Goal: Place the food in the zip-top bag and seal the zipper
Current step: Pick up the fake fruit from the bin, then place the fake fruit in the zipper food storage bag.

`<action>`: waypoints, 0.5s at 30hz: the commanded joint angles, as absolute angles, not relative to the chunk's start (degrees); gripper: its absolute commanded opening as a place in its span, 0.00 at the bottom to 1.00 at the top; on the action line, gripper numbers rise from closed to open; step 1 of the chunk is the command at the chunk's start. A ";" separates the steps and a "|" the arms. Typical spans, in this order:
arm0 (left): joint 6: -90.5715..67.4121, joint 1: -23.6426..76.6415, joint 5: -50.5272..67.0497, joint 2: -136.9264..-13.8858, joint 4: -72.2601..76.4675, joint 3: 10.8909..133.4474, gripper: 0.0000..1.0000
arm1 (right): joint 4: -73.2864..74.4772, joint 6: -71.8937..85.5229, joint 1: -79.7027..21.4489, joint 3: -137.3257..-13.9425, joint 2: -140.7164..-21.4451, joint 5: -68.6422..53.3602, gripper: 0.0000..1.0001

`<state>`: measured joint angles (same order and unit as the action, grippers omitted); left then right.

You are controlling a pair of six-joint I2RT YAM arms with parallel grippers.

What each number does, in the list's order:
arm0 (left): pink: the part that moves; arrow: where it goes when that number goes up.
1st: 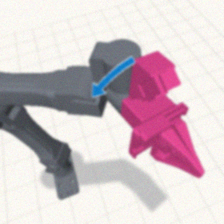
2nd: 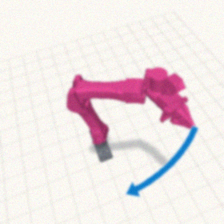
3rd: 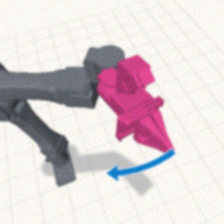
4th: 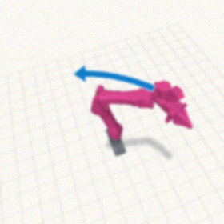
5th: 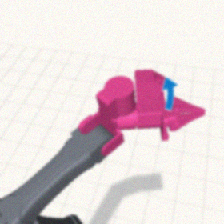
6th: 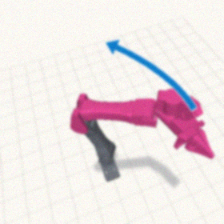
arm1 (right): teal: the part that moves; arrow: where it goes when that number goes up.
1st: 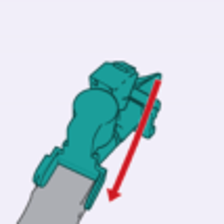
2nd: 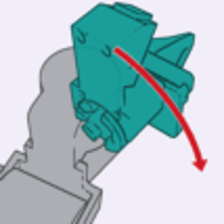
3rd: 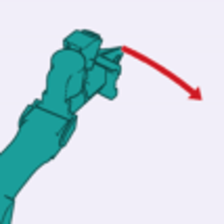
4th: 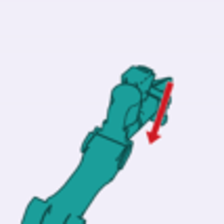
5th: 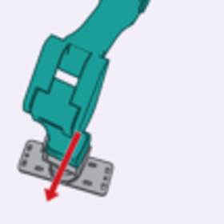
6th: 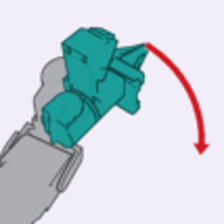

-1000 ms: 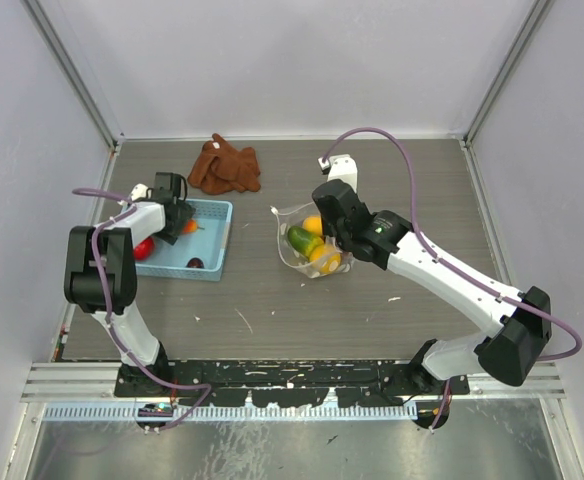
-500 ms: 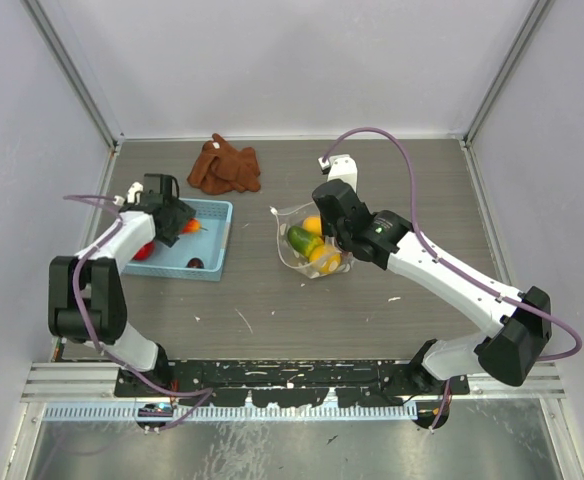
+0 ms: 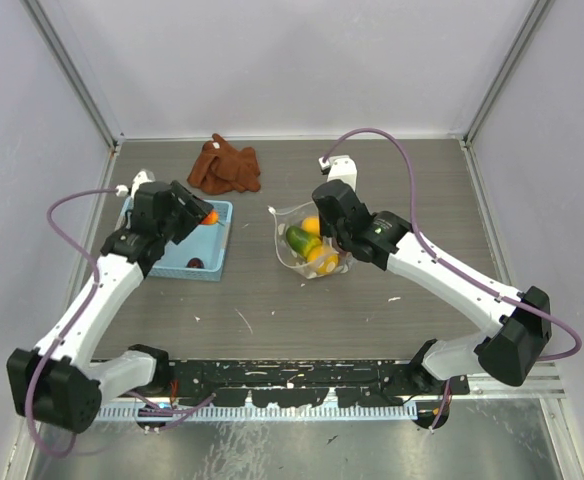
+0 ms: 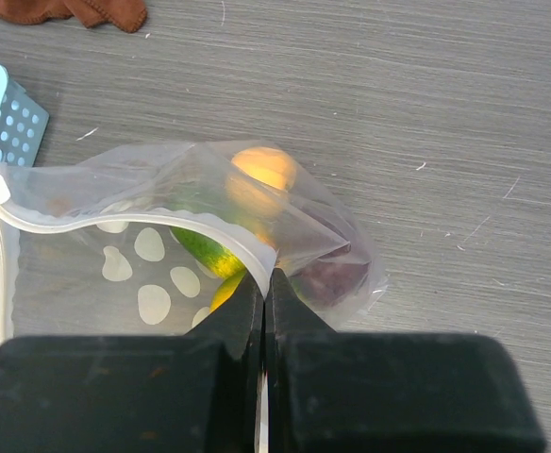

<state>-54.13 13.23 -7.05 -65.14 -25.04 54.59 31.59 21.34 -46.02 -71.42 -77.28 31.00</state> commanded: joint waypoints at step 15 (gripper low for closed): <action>-37.62 40.25 -13.62 -54.13 -7.11 50.90 0.39 | 27.70 22.68 -45.90 -71.77 -75.74 29.23 0.01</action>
<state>-40.99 35.99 -12.58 -54.37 -15.64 51.05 31.20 21.61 -46.02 -71.33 -77.28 29.41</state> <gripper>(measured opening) 0.637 0.039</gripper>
